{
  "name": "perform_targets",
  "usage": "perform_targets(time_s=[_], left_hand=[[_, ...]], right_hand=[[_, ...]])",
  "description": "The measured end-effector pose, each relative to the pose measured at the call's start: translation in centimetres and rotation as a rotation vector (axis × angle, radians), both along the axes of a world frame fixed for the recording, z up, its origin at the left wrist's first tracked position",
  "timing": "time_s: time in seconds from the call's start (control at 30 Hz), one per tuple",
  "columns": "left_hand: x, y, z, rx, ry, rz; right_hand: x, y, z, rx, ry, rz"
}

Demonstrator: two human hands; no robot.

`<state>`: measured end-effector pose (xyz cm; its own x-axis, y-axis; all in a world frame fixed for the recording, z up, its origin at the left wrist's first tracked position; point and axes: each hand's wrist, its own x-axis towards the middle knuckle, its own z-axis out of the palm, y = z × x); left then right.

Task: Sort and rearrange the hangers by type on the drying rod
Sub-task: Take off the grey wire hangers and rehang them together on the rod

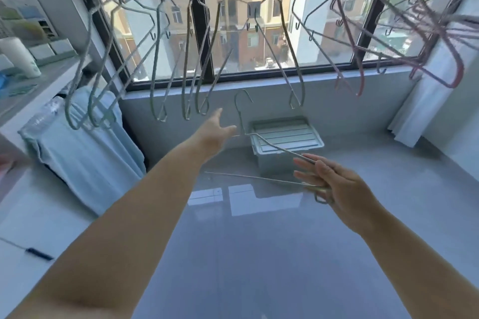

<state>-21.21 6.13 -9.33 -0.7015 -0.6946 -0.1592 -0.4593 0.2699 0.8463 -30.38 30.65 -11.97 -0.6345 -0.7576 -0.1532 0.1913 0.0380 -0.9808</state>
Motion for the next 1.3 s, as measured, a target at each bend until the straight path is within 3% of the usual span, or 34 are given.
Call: perform_targets(time_s=[0.17, 0.27, 0.33, 0.5, 0.57, 0.67, 0.77, 0.97, 1.07, 1.3], left_hand=[[1.4, -0.6, -2.6, -0.143, -0.229, -0.19], [1.7, -0.7, -3.8, -0.17, -0.164, -0.256], [1.6, -0.7, -4.0, -0.082, -0.058, -0.272], [1.7, -0.5, -5.0, -0.033, -0.038, -0.232], [1.7, -0.2, -5.8, -0.006, -0.047, -0.213], [1.5, 0.4, -6.8, 0.099, -0.026, -0.176], [1.1, 1.4, -7.4, 0.276, 0.023, -0.085], [-1.4, 2.8, -5.2, 0.595, 0.255, 0.13], [-2.6, 3.5, -3.7, 0.638, 0.347, 0.185], [-3.5, 5.7, -1.0, 0.729, 0.484, 0.214]], right_hand=[[-2.9, 3.4, -0.5, -0.076, -0.029, -0.051], [-4.2, 4.3, -0.2, -0.129, -0.069, -0.104], [-5.0, 4.3, -0.4, -0.111, -0.031, -0.154], [-7.2, 3.4, -3.7, 0.232, 0.332, -0.557], [-6.6, 2.9, -4.6, 0.327, 0.41, -0.581], [-4.1, 1.6, -5.3, 0.326, 0.49, -0.449], [-0.7, -0.1, -5.2, 0.322, 0.568, -0.182], [6.5, -3.3, -4.8, 0.356, 0.57, 0.255], [8.7, -4.0, -4.4, 0.375, 0.508, 0.322], [8.5, -3.2, -4.1, 0.356, 0.531, 0.216]])
